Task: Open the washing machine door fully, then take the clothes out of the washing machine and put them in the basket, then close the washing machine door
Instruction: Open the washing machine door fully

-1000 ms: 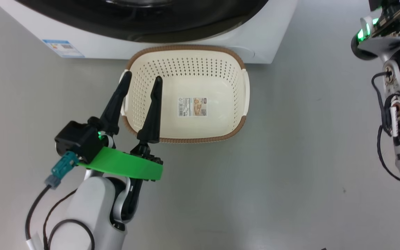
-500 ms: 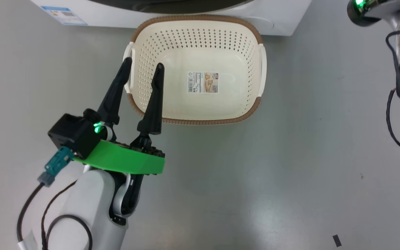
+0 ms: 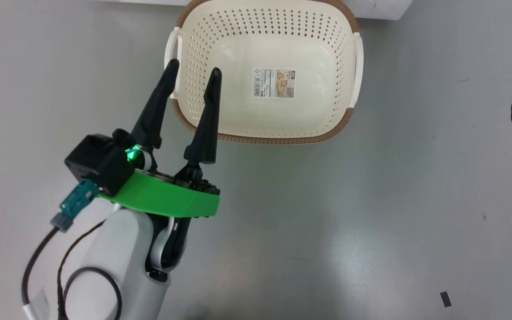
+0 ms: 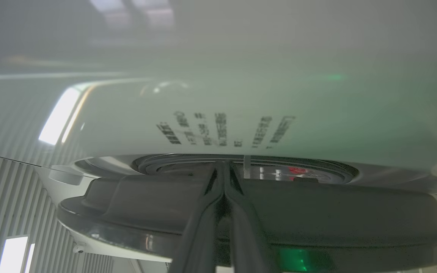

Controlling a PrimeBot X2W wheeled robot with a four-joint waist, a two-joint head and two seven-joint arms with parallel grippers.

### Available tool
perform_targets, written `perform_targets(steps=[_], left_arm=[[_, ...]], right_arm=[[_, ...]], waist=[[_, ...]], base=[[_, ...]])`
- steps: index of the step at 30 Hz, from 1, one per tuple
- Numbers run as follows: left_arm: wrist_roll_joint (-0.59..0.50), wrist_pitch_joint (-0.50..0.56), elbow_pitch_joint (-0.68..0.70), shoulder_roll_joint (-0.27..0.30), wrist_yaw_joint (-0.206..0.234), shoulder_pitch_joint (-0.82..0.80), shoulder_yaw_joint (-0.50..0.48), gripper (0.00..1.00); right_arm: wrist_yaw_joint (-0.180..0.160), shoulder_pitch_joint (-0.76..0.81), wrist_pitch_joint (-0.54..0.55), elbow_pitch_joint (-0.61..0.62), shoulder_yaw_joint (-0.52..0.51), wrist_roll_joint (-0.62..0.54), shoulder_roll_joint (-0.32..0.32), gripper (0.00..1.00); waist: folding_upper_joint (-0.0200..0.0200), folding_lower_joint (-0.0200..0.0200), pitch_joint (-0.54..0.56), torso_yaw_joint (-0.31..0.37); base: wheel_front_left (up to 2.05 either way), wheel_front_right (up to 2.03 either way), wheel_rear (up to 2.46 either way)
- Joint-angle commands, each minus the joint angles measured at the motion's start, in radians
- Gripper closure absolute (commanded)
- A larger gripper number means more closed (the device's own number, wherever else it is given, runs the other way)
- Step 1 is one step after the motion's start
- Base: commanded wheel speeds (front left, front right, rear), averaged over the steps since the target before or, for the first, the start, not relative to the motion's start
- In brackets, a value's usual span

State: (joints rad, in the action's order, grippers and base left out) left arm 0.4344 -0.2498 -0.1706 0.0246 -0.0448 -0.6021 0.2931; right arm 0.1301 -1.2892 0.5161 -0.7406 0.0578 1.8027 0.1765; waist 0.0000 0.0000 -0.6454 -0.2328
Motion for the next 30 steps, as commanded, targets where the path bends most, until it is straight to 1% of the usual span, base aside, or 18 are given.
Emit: perform_targets(steps=[1, 7, 14, 30], left_arm=[[0.008, -0.012, 0.026, 0.026, -0.003, -0.002, -0.022, 0.00], [0.011, -0.012, 0.024, 0.026, -0.003, -0.005, -0.018, 0.00], [0.012, -0.012, 0.013, 0.026, -0.004, -0.008, -0.019, 0.00], [0.013, -0.012, -0.003, 0.026, -0.006, 0.000, -0.029, 0.00]], right_arm=[[0.001, -0.027, 0.007, 0.017, 0.011, 0.004, -0.025, 1.00], [0.001, -0.066, 0.052, -0.018, 0.035, 0.005, -0.033, 1.00], [0.001, -0.077, 0.102, -0.030, 0.061, 0.003, -0.040, 1.00], [0.001, -0.038, 0.167, -0.039, 0.124, -0.013, -0.064, 1.00]], waist=[[0.0000, 0.0000, -0.008, -0.006], [0.0000, 0.0000, -0.016, -0.009], [0.0000, 0.0000, -0.012, -0.003], [0.0000, 0.0000, 0.029, 0.027]], base=[[0.00, 0.00, 0.00], [0.00, 0.00, 0.00], [0.00, 0.00, 0.00], [0.00, 0.00, 0.00]])
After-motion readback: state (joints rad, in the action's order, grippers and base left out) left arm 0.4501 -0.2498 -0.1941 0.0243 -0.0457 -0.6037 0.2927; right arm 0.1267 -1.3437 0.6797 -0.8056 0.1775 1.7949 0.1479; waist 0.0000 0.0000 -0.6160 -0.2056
